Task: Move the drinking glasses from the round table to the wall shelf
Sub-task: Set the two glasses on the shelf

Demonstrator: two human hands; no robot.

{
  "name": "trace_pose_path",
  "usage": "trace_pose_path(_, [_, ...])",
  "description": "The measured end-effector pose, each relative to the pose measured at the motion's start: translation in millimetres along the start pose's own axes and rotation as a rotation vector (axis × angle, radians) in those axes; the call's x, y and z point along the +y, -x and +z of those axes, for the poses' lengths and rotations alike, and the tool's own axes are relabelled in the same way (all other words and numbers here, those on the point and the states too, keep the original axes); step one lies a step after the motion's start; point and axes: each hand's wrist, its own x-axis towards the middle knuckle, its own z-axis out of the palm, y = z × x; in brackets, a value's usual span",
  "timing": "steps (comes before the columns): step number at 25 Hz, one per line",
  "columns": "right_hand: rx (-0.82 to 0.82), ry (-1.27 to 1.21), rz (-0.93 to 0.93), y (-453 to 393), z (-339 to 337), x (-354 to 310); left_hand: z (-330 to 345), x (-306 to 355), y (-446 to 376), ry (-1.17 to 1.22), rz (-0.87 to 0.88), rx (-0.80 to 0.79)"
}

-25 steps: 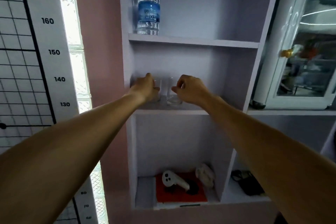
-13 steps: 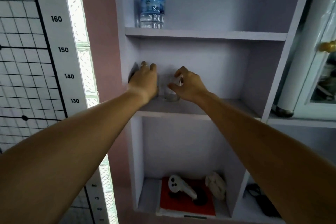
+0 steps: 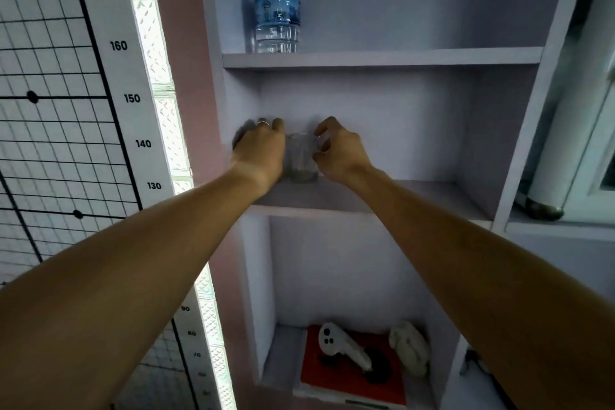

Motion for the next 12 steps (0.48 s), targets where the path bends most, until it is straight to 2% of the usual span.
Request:
trace_pose_path(4, [0.028, -0.05, -0.016, 5, 4, 2, 5, 0, 14, 0.043, -0.011, 0.002])
trace_pose_path(7, [0.063, -0.067, -0.002, 18, 7, -1, 4, -2, 27, 0.182, -0.008, -0.002])
trace_pose_path(12, [-0.126, 0.085, -0.083, 44, 12, -32, -25, -29, 72, 0.247, 0.094, -0.205])
